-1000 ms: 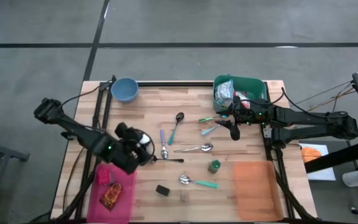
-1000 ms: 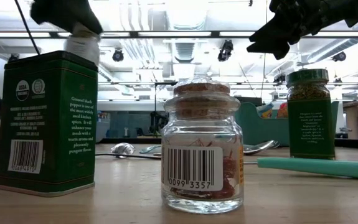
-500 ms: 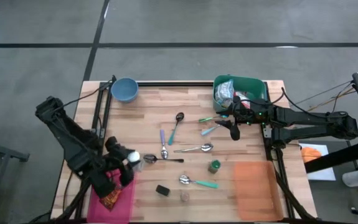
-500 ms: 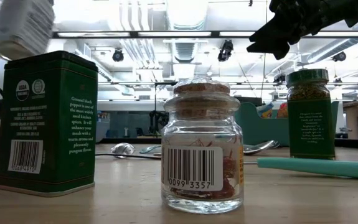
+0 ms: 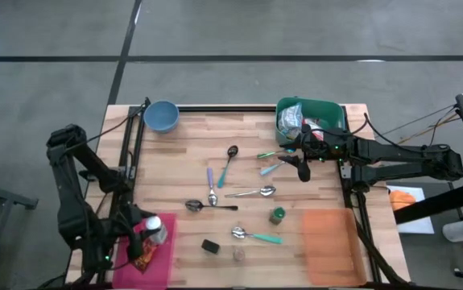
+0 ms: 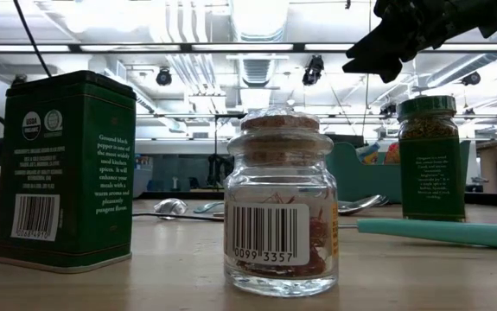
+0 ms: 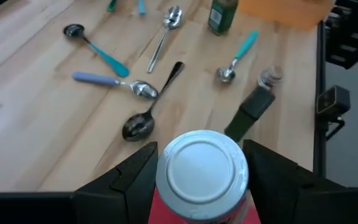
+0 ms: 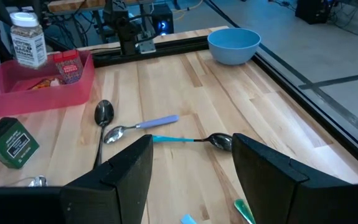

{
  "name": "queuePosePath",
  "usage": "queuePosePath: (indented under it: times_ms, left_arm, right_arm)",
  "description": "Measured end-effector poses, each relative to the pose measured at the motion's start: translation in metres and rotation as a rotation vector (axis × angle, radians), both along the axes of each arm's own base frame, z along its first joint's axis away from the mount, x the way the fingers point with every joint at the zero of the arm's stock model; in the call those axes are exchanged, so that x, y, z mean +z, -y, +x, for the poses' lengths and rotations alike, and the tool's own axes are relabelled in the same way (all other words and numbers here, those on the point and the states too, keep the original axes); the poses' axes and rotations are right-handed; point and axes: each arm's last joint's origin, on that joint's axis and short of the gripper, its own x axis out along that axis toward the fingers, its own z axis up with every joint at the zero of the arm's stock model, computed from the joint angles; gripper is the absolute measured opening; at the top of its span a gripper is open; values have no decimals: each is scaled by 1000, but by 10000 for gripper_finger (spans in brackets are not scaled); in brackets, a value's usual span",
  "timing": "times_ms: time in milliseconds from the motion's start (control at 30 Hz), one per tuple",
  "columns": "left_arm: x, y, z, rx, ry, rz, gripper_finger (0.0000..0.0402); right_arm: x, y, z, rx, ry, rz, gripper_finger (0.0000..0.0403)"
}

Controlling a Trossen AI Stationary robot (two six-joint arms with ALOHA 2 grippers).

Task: Pick & Place Food Item
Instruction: Put the white seasoning bottle into the pink bin

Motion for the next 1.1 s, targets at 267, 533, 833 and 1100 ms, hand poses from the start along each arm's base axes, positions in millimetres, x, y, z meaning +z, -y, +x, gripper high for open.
queuePosePath:
  times_ms: [267,533,833,1100]
  left_arm:
    - [-31,-6,-9,65,-1,-4,211]
    - [-61,-17,-14,123,-20,14,211]
    - [-90,-25,-15,128,0,19,211]
    - [-101,-28,-16,121,21,20,211]
  right_arm:
    - [0,0,0,0,0,0,214]
    - [0,0,0,0,0,0,214]
    - [0,0,0,0,0,0,214]
    - [0,0,0,0,0,0,214]
